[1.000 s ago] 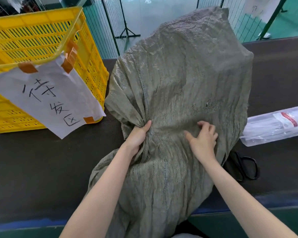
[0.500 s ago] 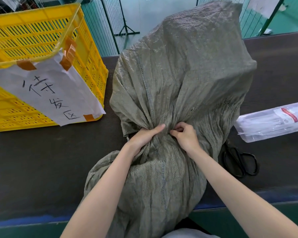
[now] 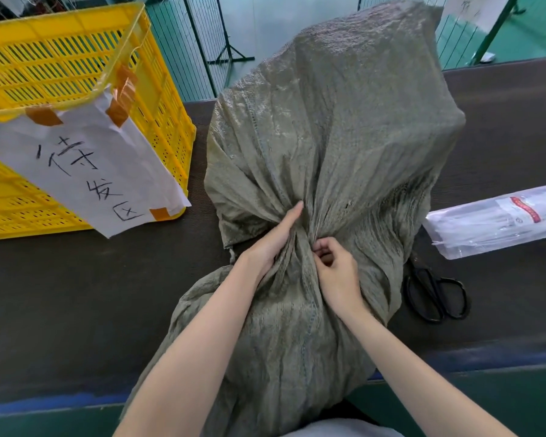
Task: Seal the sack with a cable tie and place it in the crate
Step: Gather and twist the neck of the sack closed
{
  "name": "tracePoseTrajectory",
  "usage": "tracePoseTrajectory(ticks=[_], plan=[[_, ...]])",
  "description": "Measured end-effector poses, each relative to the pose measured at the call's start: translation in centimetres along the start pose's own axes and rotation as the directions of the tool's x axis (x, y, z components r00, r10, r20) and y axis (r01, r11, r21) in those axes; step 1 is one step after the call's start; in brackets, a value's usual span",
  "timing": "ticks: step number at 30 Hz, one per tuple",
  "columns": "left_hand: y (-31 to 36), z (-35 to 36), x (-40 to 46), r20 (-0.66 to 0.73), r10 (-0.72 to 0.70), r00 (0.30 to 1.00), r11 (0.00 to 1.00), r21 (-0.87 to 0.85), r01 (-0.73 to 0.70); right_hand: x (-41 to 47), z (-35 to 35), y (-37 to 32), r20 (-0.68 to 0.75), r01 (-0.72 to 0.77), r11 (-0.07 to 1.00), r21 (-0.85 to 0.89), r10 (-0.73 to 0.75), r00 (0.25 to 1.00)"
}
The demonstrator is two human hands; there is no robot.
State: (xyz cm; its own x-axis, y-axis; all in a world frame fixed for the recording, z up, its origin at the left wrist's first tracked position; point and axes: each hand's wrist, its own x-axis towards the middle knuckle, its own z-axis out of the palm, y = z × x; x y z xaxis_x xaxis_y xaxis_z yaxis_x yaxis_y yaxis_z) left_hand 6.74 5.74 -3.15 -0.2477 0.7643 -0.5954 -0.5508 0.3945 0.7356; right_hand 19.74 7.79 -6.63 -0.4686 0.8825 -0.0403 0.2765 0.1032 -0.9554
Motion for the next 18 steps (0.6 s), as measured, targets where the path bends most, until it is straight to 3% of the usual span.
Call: tracePoseTrajectory(ticks=[6, 14, 18], plan=[[1.0, 1.0, 0.3, -0.032, -0.072, 0.997, 0.938, 0.339, 0.079, -1.4, 0.1, -0.4, -0.026, 0.091, 0.996, -0.022, -0.092, 0.995], [0.7, 2.2, 0.4, -0.212, 0.009, 0.977, 0.971, 0.237, 0.042, -1.6, -1.3, -0.5, 0.040, 0.029, 0.998, 0.055, -0.031, 0.999], [0.5, 1.7, 0.5, -0.228, 0.054, 0.972, 0.983, 0.182, -0.012, -0.6, -3.3, -1.0, -0.079, 0.033, 0.996, 0.078, -0.027, 0.997]])
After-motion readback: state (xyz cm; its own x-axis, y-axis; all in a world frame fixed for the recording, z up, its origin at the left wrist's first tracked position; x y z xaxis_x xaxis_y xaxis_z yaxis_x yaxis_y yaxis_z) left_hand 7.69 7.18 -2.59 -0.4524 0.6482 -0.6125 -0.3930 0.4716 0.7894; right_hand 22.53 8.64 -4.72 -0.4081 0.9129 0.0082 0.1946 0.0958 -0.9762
